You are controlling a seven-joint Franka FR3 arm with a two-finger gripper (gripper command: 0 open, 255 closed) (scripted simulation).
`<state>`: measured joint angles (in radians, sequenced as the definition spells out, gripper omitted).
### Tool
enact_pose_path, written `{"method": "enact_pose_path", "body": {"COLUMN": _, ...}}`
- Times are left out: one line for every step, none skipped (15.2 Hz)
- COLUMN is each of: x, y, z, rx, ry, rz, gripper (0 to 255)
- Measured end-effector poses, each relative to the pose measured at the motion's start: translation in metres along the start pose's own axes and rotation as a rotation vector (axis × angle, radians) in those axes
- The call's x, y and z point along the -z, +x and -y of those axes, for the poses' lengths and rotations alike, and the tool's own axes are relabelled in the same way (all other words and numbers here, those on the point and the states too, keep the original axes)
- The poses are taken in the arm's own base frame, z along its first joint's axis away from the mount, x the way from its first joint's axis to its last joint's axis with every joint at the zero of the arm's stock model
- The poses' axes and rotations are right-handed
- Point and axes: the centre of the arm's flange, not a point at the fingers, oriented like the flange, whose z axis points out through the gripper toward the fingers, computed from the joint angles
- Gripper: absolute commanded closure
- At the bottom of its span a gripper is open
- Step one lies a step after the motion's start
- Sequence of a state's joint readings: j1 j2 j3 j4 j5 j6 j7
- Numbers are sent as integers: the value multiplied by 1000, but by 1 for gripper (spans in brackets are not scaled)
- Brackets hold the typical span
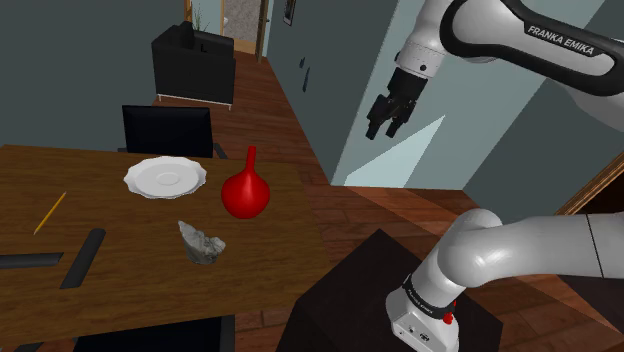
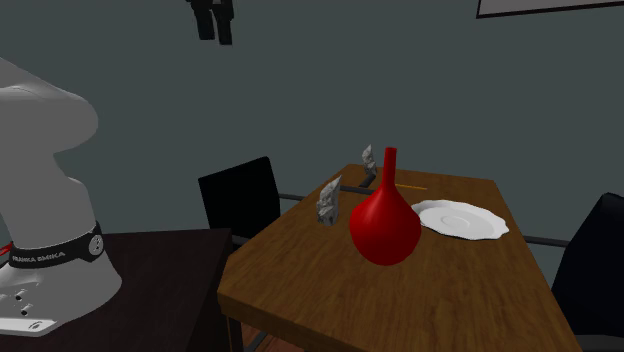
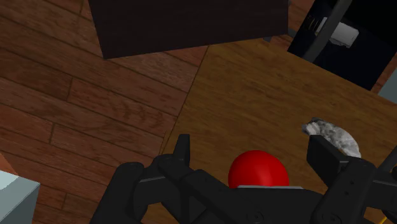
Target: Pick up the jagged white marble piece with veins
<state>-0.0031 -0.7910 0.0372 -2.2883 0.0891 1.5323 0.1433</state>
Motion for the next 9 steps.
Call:
{"method": "enact_pose_path", "body": {"x": 0, "y": 0, "z": 0, "rx": 0, "ry": 0, "rz": 0, "gripper": 0}}
{"method": "enact_pose_path", "body": {"x": -6, "y": 2, "z": 4, "rx": 5, "ry": -2, "rz": -2, "gripper": 0}}
{"method": "enact_pose_path", "body": {"x": -14, "y": 4, "z": 10, "rx": 13, "ry": -4, "rz": -6, "gripper": 0}}
{"method": "enact_pose_path", "body": {"x": -21, "y": 8, "z": 17, "rx": 22, "ry": -7, "rz": -12, "gripper": 0}}
{"method": "enact_pose_path", "body": {"x": -31, "y": 11, "z": 23, "rx": 32, "ry": -11, "rz": -18, "gripper": 0}}
{"method": "enact_pose_path", "body": {"x": -40, "y": 13, "z": 29, "rx": 43, "ry": -14, "rz": -24, "gripper": 0}}
{"method": "enact_pose_path", "body": {"x": -49, "y": 19, "z": 38, "rx": 53, "ry": -18, "rz": -30, "gripper": 0}}
{"method": "enact_pose_path", "body": {"x": -60, "y": 23, "z": 46, "rx": 63, "ry": -21, "rz": -36, "gripper": 0}}
{"method": "enact_pose_path", "body": {"x": -68, "y": 27, "z": 55, "rx": 74, "ry": -24, "rz": -43, "gripper": 0}}
